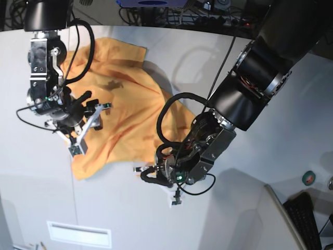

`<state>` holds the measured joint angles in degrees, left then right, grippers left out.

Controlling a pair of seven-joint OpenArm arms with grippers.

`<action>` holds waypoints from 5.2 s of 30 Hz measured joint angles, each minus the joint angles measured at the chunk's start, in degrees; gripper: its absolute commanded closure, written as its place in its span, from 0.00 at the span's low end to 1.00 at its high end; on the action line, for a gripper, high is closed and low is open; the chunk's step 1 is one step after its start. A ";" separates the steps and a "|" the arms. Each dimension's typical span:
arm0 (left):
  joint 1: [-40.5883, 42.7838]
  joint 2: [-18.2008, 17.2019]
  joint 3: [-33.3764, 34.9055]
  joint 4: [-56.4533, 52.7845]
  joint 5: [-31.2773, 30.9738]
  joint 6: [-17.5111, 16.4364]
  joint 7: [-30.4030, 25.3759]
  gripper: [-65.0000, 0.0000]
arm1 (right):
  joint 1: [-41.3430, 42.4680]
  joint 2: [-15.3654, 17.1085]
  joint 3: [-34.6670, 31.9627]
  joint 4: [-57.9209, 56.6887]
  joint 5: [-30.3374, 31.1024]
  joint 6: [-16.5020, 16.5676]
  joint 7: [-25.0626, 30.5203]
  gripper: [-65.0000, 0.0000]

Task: Layout the t-shirt on the table in an organized manner, then fold the t-shirt properly
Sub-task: 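Grasp a shirt corner with the left gripper and pull it away from the right gripper, then hold two shirt corners with both grippers and stretch the shirt flat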

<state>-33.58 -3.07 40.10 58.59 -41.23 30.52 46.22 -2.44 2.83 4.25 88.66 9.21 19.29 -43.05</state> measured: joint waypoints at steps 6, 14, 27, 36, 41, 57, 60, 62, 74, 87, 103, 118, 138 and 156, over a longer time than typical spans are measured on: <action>9.44 -3.72 -12.15 16.61 -0.68 3.78 8.72 1.00 | 1.01 0.31 -0.17 -1.64 0.17 0.04 0.33 0.61; 28.39 -9.25 -29.90 32.39 0.39 4.00 10.64 1.00 | 2.25 -0.04 -0.48 -13.31 -0.11 0.07 5.88 0.61; 52.04 -9.46 -50.29 35.41 0.02 3.98 -2.86 1.00 | 2.12 -1.79 -0.39 -16.68 0.31 0.04 7.37 1.00; 50.42 -8.90 -49.81 32.06 -0.46 -1.40 -3.34 1.00 | 14.45 -0.85 -0.11 -34.34 0.68 0.00 12.83 1.00; 40.94 -9.44 -44.85 28.96 0.26 -1.44 -3.56 1.00 | 24.24 1.57 -0.13 -46.51 0.22 -1.42 15.74 1.00; 40.33 -7.87 -39.43 36.61 0.20 -0.79 -2.93 1.00 | 10.16 7.52 -0.35 -9.16 0.17 -7.06 8.72 1.00; 38.40 -8.11 -33.75 38.14 0.44 -1.05 -3.96 1.00 | 2.99 5.73 -1.51 0.00 0.24 -6.91 4.79 1.00; 37.62 -8.46 -28.72 37.88 0.17 -1.18 -3.28 1.00 | -0.26 4.79 -4.11 2.71 0.28 -6.75 3.61 1.00; 37.48 -9.18 -20.17 27.34 0.46 3.56 -3.41 1.00 | 0.22 4.66 -17.81 -10.05 0.46 -6.58 4.07 1.00; 49.86 -15.78 -34.25 35.50 0.22 4.13 -3.56 1.00 | 2.73 2.80 -14.21 -19.63 1.55 -6.40 11.93 1.00; 62.60 -11.65 -46.75 48.17 -0.83 3.91 -2.75 1.00 | 2.69 2.75 -14.21 -19.30 1.53 -6.38 12.07 1.00; 59.84 -13.75 -59.58 31.91 0.59 -10.86 -7.80 1.00 | -14.51 -3.04 1.57 6.16 0.07 -7.10 14.51 1.00; 62.49 -7.39 -69.22 29.51 0.35 -36.48 -9.16 0.46 | -19.02 -5.81 27.80 -1.68 16.52 8.50 16.31 0.53; 53.16 -5.86 -68.41 19.28 -0.63 -36.96 -11.78 0.26 | -20.96 -4.26 27.36 -4.13 16.37 8.83 16.31 0.53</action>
<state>19.57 -8.93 -28.32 77.87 -41.87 -6.44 34.44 -23.40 -1.43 31.62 84.53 25.58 28.12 -26.74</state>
